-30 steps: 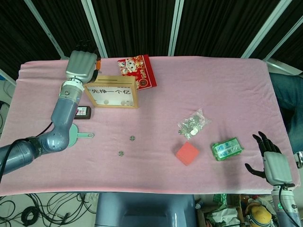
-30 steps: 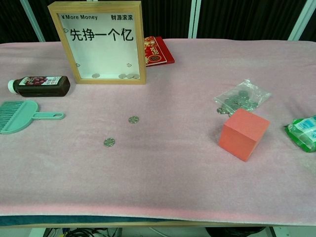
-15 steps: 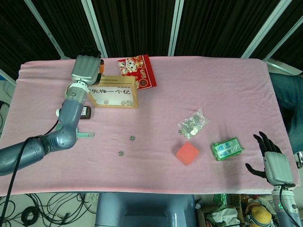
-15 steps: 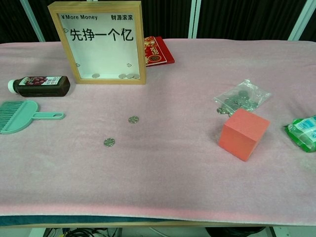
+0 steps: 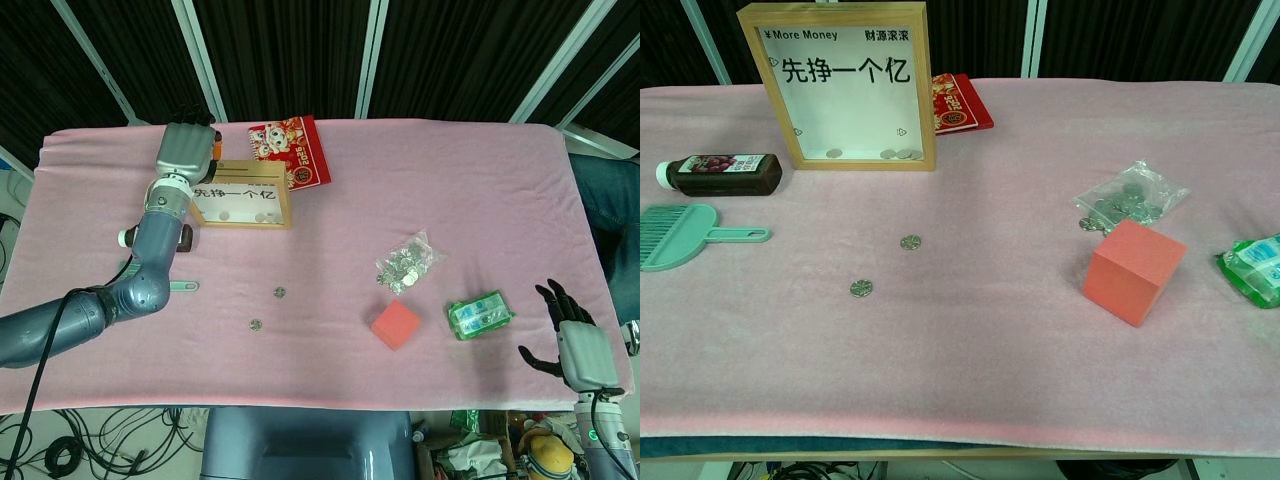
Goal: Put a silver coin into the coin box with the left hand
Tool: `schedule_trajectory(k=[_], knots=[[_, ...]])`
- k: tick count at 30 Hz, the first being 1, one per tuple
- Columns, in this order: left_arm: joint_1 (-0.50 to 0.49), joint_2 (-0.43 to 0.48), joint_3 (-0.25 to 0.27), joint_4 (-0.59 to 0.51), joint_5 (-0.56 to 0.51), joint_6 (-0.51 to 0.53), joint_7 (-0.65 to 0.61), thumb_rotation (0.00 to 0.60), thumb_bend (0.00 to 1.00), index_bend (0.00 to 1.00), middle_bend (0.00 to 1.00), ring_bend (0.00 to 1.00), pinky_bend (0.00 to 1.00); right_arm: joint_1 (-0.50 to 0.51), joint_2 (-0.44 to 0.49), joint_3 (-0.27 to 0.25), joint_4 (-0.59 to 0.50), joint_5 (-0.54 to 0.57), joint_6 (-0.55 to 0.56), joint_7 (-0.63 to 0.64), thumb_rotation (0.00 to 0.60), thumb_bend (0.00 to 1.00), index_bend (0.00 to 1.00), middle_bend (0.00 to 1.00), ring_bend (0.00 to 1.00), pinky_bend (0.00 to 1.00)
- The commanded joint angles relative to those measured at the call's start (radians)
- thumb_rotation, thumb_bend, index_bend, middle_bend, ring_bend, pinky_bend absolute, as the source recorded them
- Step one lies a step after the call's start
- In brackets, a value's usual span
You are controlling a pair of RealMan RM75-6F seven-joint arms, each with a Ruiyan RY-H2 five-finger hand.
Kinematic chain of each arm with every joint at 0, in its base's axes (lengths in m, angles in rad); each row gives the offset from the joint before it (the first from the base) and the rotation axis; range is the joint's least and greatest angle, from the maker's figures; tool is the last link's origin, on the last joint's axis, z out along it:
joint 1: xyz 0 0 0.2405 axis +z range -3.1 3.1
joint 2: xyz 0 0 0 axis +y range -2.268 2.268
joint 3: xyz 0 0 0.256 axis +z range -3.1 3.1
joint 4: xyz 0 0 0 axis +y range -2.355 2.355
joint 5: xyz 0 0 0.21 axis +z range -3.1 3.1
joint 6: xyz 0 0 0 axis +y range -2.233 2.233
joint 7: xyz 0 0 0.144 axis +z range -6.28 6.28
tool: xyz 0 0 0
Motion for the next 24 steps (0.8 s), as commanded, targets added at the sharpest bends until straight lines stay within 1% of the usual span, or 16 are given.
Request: schedule_trajectory(k=[1,24], knots=[[-0.008,-0.006,0.007,0.003,-0.012,0.014,0.010,0.600,0.48,0.59,0.16,0.00,0.00,0.000,0.000,-0.001,0.000,-0.001,0.000,0.000,0.600,0.14,0.12,0.02,0.11,0.19],[-0.021,-0.047,0.022,0.054,-0.016,-0.003,-0.002,0.600,0.48,0.59,0.16,0.00,0.00,-0.001,0.003,-0.001,-0.003,0.000,-0.002,0.004,0.600,0.14,0.12,0.02,0.11,0.19]])
